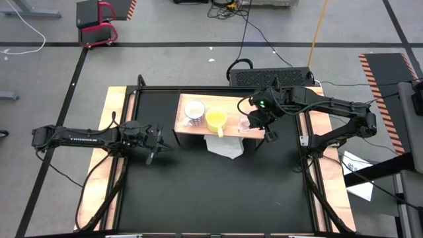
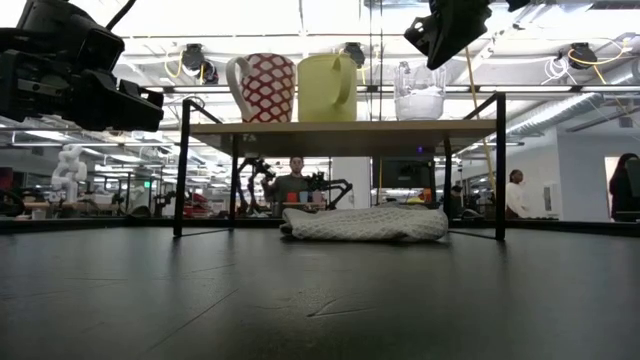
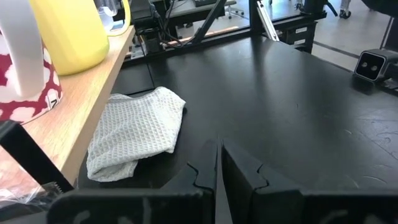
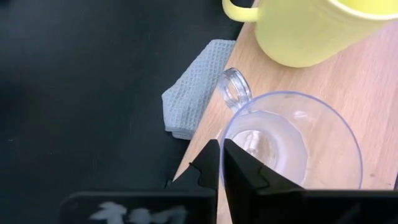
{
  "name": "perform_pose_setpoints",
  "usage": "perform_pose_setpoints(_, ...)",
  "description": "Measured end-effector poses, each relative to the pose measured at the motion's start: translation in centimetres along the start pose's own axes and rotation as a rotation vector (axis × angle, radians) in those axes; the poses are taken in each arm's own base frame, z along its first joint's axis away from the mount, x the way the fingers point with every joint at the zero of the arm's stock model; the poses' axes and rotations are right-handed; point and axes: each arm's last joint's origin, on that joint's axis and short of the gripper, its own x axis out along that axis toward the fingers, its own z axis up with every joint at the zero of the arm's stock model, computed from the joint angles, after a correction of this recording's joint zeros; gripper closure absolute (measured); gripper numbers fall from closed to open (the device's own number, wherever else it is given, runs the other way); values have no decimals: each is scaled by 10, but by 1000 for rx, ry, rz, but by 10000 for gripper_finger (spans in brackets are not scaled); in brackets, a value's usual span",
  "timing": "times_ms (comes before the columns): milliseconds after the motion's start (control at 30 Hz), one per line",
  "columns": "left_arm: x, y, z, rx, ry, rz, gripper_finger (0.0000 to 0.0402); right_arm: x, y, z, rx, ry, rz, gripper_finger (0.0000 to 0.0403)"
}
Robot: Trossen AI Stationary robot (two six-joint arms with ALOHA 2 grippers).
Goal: Stack small to large cups/mugs on shelf
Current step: Put the transparent mug on the shelf
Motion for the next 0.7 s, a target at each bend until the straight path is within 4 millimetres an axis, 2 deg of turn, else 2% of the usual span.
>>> perform_pose_setpoints(333,0,0,0,0,0,0,376,1,0,-1,18,15,-3,382)
perform_pose_setpoints(700,0,0,0,-1,1,0,376,1,0,0,17,5,3,380)
